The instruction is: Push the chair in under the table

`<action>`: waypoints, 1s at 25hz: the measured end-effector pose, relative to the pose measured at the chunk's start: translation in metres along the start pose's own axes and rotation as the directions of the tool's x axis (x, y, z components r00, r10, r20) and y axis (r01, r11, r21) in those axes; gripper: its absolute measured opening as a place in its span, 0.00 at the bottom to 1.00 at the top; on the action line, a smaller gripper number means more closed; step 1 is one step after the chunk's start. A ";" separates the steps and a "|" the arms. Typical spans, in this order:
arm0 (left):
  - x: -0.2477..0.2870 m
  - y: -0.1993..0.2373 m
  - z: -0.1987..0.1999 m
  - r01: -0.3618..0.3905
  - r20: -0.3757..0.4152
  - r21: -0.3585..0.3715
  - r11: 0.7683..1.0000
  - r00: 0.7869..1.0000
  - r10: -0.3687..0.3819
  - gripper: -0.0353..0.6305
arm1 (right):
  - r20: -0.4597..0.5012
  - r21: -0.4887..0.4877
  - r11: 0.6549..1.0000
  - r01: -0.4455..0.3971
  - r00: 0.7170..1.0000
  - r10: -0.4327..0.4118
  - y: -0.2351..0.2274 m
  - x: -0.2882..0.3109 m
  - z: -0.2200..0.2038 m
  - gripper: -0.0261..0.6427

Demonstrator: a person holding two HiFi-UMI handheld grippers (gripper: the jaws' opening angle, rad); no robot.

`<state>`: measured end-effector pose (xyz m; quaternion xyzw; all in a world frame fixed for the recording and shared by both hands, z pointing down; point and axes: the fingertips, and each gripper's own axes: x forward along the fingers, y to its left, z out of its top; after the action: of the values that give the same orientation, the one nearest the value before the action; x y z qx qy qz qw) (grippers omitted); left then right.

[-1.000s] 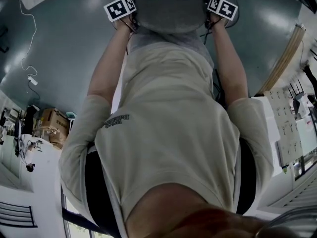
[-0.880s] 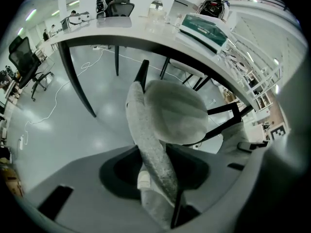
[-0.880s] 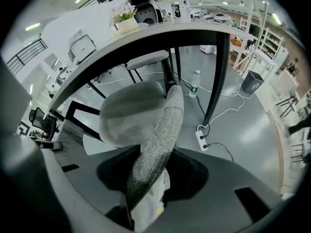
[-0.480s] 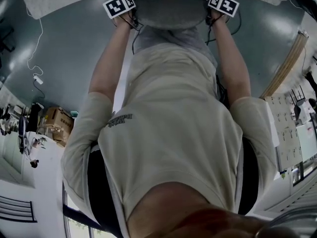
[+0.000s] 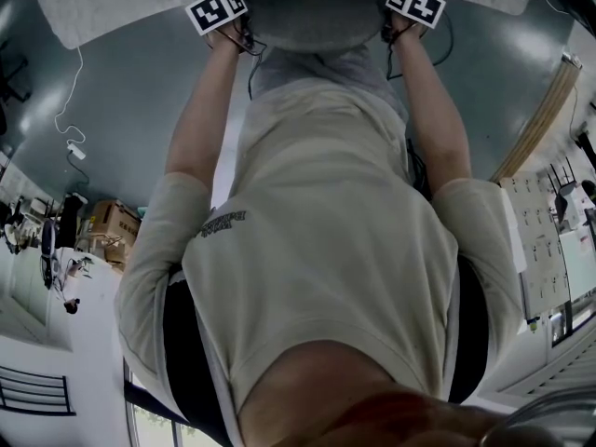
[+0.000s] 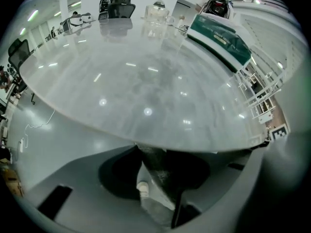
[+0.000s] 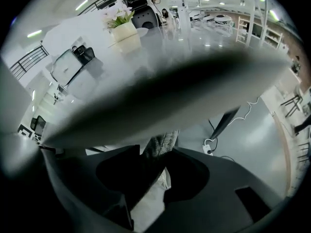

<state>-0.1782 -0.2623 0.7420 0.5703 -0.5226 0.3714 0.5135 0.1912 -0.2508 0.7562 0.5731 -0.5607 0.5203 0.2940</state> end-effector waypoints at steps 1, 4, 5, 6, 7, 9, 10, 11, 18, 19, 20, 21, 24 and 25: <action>0.000 0.000 0.001 -0.001 -0.002 0.004 1.000 1.000 0.001 0.29 | 0.002 0.003 1.000 -0.001 1.000 0.001 0.000 0.000 0.001 0.30; 0.002 -0.001 0.001 -0.005 -0.010 0.015 1.000 1.000 0.005 0.29 | 0.002 0.002 1.000 -0.004 1.000 0.004 -0.001 0.002 0.002 0.31; 0.002 -0.002 0.001 -0.005 -0.012 0.016 1.000 1.000 0.006 0.30 | 0.003 0.002 1.000 -0.005 1.000 0.005 -0.002 0.001 0.003 0.32; 0.002 -0.003 0.001 -0.004 -0.015 0.012 1.000 1.000 0.004 0.30 | 0.003 0.001 1.000 -0.005 1.000 0.005 -0.003 0.000 0.003 0.33; 0.001 -0.004 0.001 0.000 -0.017 0.001 1.000 1.000 0.000 0.30 | 0.000 -0.002 1.000 -0.002 1.000 0.002 -0.004 -0.001 0.004 0.33; -0.001 -0.003 0.000 0.007 -0.030 -0.023 1.000 1.000 -0.008 0.31 | -0.022 -0.026 1.000 0.014 1.000 -0.015 -0.003 -0.003 0.003 0.35; -0.003 -0.002 -0.001 0.005 -0.039 -0.024 1.000 0.999 -0.006 0.31 | -0.037 -0.042 0.999 0.023 0.999 -0.025 -0.002 -0.004 0.001 0.35; -0.006 0.000 -0.003 -0.002 -0.047 -0.019 1.000 0.999 0.001 0.31 | -0.048 -0.051 0.998 0.029 0.998 -0.031 0.000 -0.005 -0.001 0.36; -0.029 -0.005 -0.005 -0.043 -0.052 -0.017 0.999 0.998 0.042 0.31 | -0.074 -0.076 0.997 0.028 0.997 -0.034 0.001 -0.032 -0.007 0.36; -0.034 -0.006 -0.005 -0.047 -0.052 -0.009 0.999 0.998 0.046 0.31 | -0.077 -0.073 0.997 0.023 0.997 -0.029 0.001 -0.036 -0.008 0.36; -0.039 -0.006 -0.005 -0.049 -0.052 -0.009 0.999 0.997 0.049 0.31 | -0.080 -0.062 0.998 0.017 0.997 -0.022 0.001 -0.042 -0.008 0.35; -0.046 -0.006 -0.005 -0.050 -0.050 -0.018 0.999 0.998 0.049 0.31 | -0.081 -0.044 0.999 0.007 0.997 -0.011 0.003 -0.050 -0.009 0.33; -0.070 -0.007 -0.004 -0.042 -0.032 -0.049 0.998 0.999 0.040 0.30 | -0.075 -0.023 0.999 -0.045 0.996 0.044 0.014 -0.079 -0.013 0.27; -0.080 -0.009 -0.004 -0.039 -0.022 -0.049 0.998 0.999 0.038 0.29 | -0.070 -0.040 0.997 -0.064 0.996 0.061 0.019 -0.088 -0.016 0.26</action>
<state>-0.1836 -0.2414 0.6640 0.5433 -0.5372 0.3742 0.5256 0.1836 -0.2107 0.6744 0.5306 -0.5789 0.5366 0.3088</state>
